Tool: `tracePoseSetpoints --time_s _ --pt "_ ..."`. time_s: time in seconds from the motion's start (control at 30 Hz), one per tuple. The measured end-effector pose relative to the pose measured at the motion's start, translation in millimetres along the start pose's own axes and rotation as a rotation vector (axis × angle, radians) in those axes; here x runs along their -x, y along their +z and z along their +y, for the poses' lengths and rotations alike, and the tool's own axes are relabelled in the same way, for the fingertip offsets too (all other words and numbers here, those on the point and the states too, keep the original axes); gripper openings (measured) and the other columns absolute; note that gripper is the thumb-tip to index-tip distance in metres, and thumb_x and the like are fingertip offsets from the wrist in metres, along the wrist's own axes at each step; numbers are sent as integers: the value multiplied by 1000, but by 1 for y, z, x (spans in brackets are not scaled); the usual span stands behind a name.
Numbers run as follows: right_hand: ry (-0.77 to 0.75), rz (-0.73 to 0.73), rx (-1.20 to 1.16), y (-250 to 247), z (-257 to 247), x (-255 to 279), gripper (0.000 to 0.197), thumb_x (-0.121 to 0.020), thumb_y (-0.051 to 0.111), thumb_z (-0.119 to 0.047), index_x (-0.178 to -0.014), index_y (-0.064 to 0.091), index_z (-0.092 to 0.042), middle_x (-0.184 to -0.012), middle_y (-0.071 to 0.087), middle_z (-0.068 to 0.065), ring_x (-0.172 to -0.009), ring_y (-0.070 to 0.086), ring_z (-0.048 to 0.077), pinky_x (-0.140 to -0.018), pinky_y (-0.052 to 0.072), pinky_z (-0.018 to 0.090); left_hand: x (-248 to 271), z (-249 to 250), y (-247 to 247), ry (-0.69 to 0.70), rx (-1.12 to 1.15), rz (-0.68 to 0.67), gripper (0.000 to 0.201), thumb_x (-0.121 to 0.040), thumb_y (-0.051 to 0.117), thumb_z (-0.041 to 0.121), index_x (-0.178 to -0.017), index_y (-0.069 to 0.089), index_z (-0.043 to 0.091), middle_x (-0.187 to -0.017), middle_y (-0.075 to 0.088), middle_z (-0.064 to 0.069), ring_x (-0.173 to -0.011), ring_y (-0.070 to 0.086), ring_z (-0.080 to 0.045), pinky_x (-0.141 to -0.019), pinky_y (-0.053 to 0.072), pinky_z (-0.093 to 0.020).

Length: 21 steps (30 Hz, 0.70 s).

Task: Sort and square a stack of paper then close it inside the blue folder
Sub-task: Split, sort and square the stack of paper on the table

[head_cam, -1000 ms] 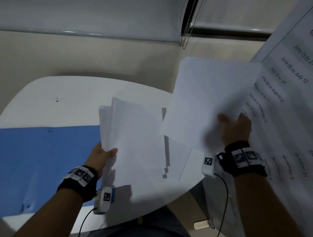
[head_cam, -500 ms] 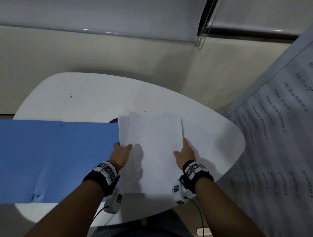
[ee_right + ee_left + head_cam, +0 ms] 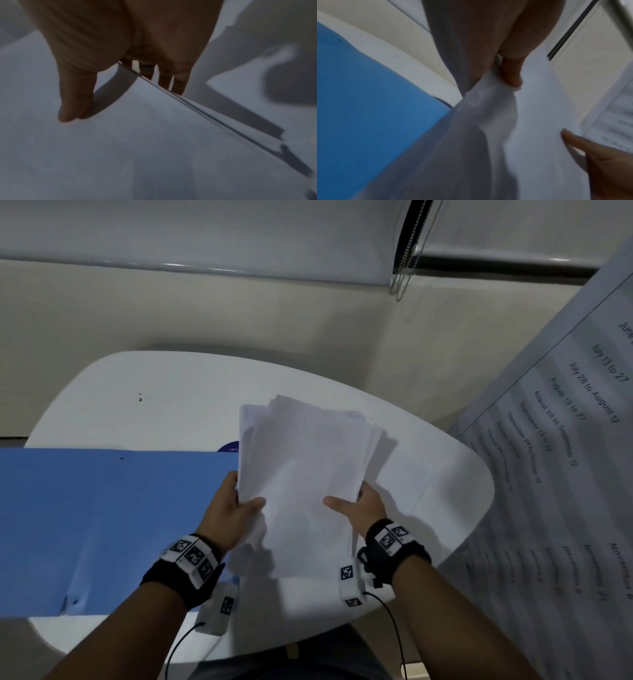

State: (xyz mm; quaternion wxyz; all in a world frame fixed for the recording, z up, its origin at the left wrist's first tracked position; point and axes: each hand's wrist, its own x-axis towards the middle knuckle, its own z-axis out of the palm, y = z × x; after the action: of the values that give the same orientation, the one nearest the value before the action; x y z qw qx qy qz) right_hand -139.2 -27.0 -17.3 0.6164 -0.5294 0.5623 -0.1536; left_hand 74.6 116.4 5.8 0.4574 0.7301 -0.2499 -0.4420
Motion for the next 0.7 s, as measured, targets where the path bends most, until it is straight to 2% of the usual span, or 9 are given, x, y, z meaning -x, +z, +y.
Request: tracePoseSetpoints --time_s 0.1,0.2,0.27,0.33,0.37,0.43,0.5,0.6,0.7 --pt "-146 15 -173 -13 -39 24 40 -66 89 -16 -102 71 -18 -97 76 -1 -91 72 17 -81 59 34 11 27 -16 154 101 -78 42 -90 70 8 -129 55 14 -116 72 -3 -103 70 -17 -83 57 -27" --pt "-350 57 -298 -22 -71 47 31 -68 84 -1 -94 72 -14 -90 77 -3 -84 73 12 -72 58 23 12 49 -18 302 -32 -22 35 -88 68 24 -121 63 14 -106 73 17 -98 68 -3 -80 52 -17" --pt "-422 91 -341 -23 -79 55 36 -69 81 4 -103 70 -4 -93 76 -3 -88 73 12 -75 56 19 10 54 -12 379 -78 46 28 -95 66 16 -122 61 16 -104 69 30 -100 62 12 -82 47 -8" --pt "-425 123 -322 -22 -77 54 38 -69 82 4 -104 69 -1 -97 76 2 -91 73 16 -79 57 24 5 50 -1 367 -89 78 29 -97 61 12 -125 57 20 -107 66 26 -99 58 17 -84 47 -7" --pt "-395 135 -287 -21 -73 52 33 -68 83 1 -99 71 -4 -95 76 3 -89 73 17 -80 59 29 1 44 4 337 -95 71 28 -98 60 16 -126 57 20 -110 65 20 -99 59 15 -87 50 -13" --pt "-335 151 -226 -21 -68 48 28 -66 87 -6 -89 73 -9 -87 77 0 -83 74 15 -82 60 39 -4 35 11 265 -98 47 35 -97 62 32 -130 57 19 -116 66 8 -105 62 4 -97 54 -34" --pt "-329 160 -217 -22 -69 47 32 -64 88 -5 -91 72 -12 -84 76 -4 -81 73 12 -78 61 35 -4 35 15 219 13 32 52 -87 69 45 -133 52 28 -122 65 7 -112 63 -7 -98 53 -44" --pt "-426 165 -282 -25 -81 50 45 -65 85 1 -104 68 -12 -90 76 -5 -87 73 12 -73 58 24 2 58 19 282 232 109 66 -79 74 48 -135 44 30 -124 63 8 -115 63 -11 -95 54 -40" --pt "-531 227 -351 -23 -97 53 37 -68 85 -6 -98 68 -21 -91 74 -10 -88 71 9 -76 57 24 8 92 22 434 351 194 58 -81 65 53 -132 47 34 -119 61 2 -106 63 -15 -88 55 -36"
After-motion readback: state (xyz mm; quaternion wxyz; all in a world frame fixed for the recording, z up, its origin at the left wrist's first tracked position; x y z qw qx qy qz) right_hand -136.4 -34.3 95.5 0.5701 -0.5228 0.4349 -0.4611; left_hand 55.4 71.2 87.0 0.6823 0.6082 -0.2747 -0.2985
